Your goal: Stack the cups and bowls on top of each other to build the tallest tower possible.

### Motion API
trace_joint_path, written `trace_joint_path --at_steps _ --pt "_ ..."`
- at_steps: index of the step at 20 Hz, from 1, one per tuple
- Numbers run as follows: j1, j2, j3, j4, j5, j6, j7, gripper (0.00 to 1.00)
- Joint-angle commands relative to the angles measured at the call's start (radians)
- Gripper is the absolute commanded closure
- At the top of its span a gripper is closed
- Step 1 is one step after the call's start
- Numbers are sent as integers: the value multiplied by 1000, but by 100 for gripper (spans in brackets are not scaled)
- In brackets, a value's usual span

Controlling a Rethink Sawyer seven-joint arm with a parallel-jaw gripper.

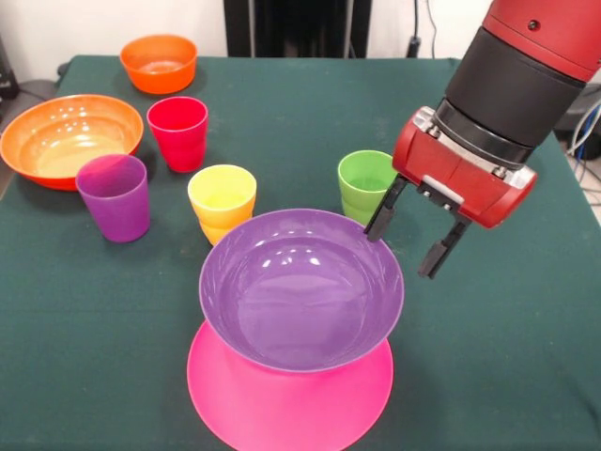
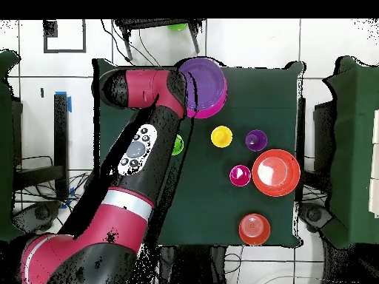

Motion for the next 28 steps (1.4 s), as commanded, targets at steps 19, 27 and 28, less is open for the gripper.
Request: trace_joint_path --at_steps 19,27,28 --pt "0 -188 211 294 -4 -35 33 0" --pt "-38 -237 260 370 -38 -96 -17 0" --pt "-40 -240 263 377 -44 -104 -17 0"
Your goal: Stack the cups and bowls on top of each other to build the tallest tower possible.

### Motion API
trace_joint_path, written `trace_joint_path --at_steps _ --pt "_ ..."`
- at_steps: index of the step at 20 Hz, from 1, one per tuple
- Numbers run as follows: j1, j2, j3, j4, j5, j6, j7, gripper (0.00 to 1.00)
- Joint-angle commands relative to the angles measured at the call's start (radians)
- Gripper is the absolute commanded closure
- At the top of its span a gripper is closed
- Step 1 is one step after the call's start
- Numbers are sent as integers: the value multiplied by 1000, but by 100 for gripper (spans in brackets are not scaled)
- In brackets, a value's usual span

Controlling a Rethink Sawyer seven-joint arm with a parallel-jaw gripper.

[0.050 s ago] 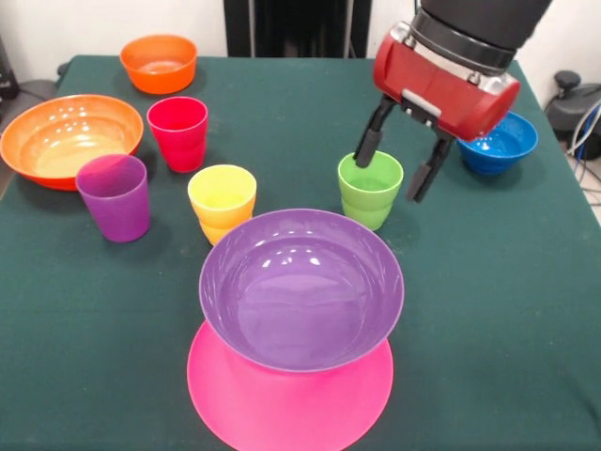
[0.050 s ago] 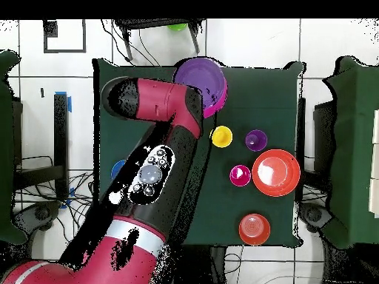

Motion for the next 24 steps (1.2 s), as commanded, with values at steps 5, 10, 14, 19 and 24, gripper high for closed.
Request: trace_joint_path --at_steps 5,10,14,19,24 --pt "-50 -41 200 166 -65 -115 -41 0" --pt "-89 -67 241 220 -90 -164 -82 0" --pt "-113 -98 272 271 -114 -187 -91 0" --pt "-133 -130 292 322 -140 -210 -96 0" --pt "-152 -155 312 359 -173 -228 -94 0"
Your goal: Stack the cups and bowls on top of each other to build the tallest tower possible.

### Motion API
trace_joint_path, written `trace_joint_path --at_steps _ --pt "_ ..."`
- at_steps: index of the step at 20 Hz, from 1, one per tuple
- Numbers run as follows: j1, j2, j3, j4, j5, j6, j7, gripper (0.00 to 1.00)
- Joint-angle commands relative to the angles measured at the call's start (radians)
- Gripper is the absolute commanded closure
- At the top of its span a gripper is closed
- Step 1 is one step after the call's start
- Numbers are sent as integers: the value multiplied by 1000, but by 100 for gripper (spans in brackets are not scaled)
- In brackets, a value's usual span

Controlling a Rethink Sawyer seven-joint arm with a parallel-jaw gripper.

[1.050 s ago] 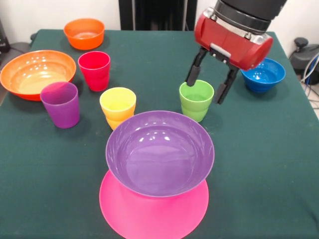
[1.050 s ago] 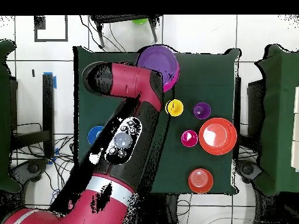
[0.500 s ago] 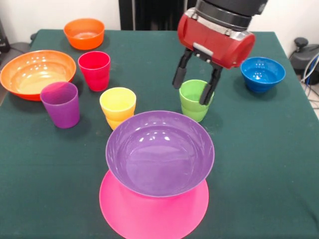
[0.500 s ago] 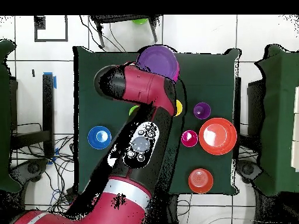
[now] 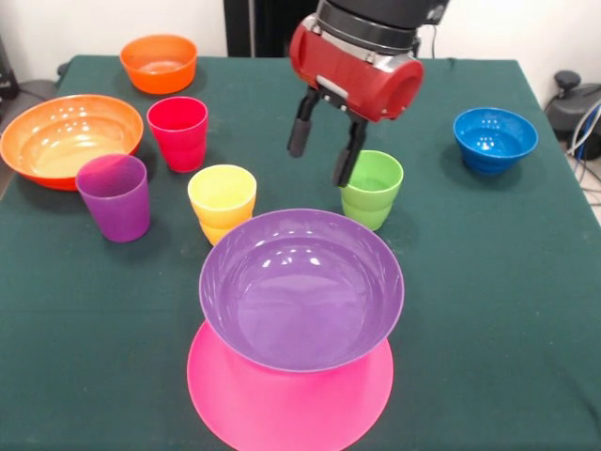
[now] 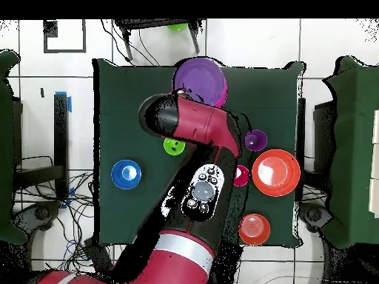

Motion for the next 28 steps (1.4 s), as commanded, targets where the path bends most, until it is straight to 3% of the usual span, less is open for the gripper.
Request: trace_joint_path --at_steps 1,28 --pt "-27 -25 169 147 -112 -49 -93 0" --pt "-177 -58 282 124 -272 -39 -127 0"
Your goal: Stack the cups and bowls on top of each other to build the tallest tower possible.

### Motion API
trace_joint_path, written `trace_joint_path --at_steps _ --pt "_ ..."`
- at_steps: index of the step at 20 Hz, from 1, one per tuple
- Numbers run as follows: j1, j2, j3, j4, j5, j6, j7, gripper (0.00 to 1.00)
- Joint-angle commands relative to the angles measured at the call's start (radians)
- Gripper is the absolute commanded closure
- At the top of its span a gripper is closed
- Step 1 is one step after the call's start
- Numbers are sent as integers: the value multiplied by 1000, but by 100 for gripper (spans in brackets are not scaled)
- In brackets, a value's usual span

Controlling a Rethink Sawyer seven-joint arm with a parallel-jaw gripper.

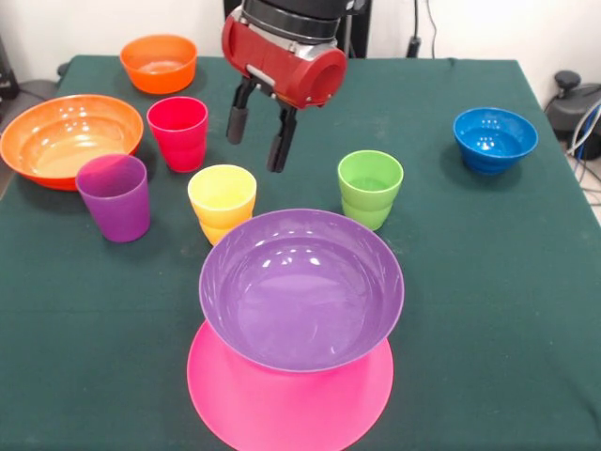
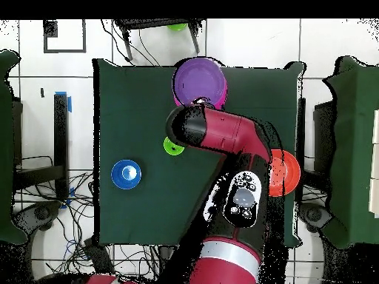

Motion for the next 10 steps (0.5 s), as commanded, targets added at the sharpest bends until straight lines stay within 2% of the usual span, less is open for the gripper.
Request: trace_joint_path --at_steps 1,10 --pt "-39 25 161 48 -96 -5 -128 0" --pt "-96 33 202 54 -147 1 -145 0"
